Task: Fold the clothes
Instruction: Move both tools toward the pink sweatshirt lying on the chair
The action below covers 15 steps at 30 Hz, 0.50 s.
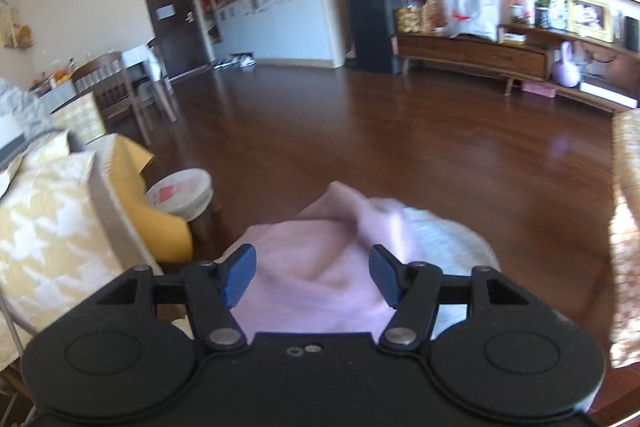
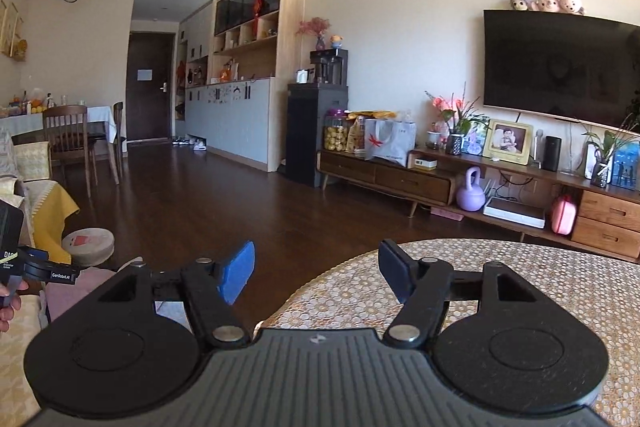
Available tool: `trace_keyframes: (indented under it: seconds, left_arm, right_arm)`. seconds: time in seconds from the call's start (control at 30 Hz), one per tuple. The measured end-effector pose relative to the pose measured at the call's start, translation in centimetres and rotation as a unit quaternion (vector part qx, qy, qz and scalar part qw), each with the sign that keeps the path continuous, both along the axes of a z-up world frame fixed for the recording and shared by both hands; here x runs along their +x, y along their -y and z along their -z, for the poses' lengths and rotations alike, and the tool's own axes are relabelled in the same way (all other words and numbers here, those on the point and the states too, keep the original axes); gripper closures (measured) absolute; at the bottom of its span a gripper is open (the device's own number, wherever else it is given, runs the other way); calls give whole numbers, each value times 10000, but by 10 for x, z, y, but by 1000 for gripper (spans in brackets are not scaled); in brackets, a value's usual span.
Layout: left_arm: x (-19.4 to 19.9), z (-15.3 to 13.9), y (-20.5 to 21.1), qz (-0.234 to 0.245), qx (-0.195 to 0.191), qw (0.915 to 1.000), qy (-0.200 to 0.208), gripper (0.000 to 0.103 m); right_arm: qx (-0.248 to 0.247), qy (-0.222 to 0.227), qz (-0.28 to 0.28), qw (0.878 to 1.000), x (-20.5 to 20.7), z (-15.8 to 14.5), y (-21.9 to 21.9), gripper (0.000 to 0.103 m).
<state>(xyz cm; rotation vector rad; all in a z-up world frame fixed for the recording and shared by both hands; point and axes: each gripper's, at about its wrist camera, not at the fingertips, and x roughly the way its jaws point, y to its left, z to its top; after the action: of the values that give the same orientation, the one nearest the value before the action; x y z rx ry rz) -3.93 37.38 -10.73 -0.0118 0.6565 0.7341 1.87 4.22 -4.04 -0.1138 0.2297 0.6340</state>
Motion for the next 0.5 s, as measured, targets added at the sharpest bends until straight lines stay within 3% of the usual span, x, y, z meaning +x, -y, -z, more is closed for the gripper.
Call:
trace_keyframes:
  seconds: [0.17,0.5]
  left_arm:
    - [-7,15,-23,-49,-88,9998,-144,0]
    - [-5,46,-68,-68,-953,9954,77,0]
  right_arm:
    - [-217,-150,-490,9984,10,11,-25,33]
    - [-580,-310,-1110,9916,21,26,-75,33]
